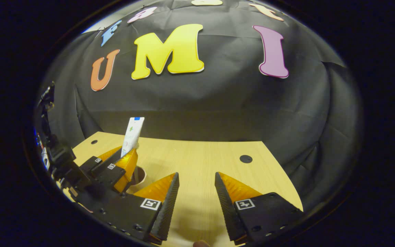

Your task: Put the toothbrush and toothpaste on the desktop into the cup, then pick up the cup and place it on the coaster on the desktop.

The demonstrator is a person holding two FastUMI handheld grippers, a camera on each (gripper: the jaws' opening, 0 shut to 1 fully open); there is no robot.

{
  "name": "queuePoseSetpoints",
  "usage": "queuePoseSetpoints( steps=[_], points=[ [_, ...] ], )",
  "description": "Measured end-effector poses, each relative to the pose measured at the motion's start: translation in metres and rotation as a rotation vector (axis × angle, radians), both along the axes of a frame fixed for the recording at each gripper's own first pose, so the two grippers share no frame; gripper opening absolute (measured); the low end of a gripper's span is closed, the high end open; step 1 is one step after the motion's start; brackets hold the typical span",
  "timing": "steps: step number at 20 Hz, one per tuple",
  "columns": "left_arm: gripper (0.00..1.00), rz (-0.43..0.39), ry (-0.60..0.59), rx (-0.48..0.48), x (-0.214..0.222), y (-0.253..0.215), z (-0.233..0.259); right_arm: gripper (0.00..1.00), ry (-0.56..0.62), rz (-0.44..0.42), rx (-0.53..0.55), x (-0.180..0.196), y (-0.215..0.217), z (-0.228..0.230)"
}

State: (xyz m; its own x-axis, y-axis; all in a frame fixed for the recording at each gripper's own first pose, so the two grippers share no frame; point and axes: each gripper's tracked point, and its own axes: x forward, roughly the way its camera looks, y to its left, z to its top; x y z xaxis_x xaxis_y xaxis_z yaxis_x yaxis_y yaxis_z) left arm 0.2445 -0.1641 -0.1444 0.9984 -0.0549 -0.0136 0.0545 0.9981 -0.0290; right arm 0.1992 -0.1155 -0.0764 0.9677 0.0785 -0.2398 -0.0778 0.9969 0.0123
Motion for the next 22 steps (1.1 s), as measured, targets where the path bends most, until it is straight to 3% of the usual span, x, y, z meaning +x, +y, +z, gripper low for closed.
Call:
queuePoseSetpoints(
  steps=[1, 2, 3, 7, 9, 10, 13, 15, 16, 17, 22],
  points=[
    [0.38, -0.002, 0.005, 0.009, 0.0, -0.001, -0.004, 0.64, 0.002, -0.004, 0.004, 0.0, 0.0, 0.0],
    [0.31, -0.007, 0.017, 0.015, -0.002, -0.001, -0.007, 0.64, 0.004, -0.005, 0.008, 0.0, 0.0, -0.001],
    [0.41, -0.011, 0.022, 0.014, -0.006, 0.0, -0.009, 0.64, 0.003, -0.006, 0.01, -0.001, 0.001, 0.0],
    [0.44, -0.018, 0.074, -0.005, -0.02, 0.006, -0.02, 0.64, 0.004, 0.002, 0.01, -0.005, 0.013, 0.001],
    [0.51, -0.041, 0.077, -0.017, -0.028, 0.007, -0.02, 0.64, 0.011, 0.003, 0.01, -0.007, 0.02, 0.0],
    [0.59, -0.056, 0.087, -0.02, -0.032, 0.007, -0.022, 0.63, 0.013, 0.006, 0.011, -0.008, 0.024, -0.001],
    [0.65, -0.084, 0.104, -0.019, -0.046, 0.011, -0.023, 0.64, 0.018, 0.013, -0.002, -0.012, 0.037, 0.0],
    [0.75, -0.084, 0.098, -0.021, -0.06, 0.022, -0.015, 0.67, 0.026, 0.021, -0.008, -0.017, 0.048, 0.001],
    [0.92, -0.078, 0.09, -0.021, -0.067, 0.031, -0.008, 0.67, 0.031, 0.022, -0.008, -0.019, 0.052, 0.001],
    [0.87, -0.07, 0.084, -0.02, -0.075, 0.041, -0.001, 0.67, 0.043, 0.02, -0.007, -0.02, 0.057, 0.001],
    [0.95, -0.022, 0.086, 0.028, -0.107, 0.114, 0.022, 0.68, 0.171, 0.028, 0.009, -0.022, 0.097, -0.019]
  ],
)
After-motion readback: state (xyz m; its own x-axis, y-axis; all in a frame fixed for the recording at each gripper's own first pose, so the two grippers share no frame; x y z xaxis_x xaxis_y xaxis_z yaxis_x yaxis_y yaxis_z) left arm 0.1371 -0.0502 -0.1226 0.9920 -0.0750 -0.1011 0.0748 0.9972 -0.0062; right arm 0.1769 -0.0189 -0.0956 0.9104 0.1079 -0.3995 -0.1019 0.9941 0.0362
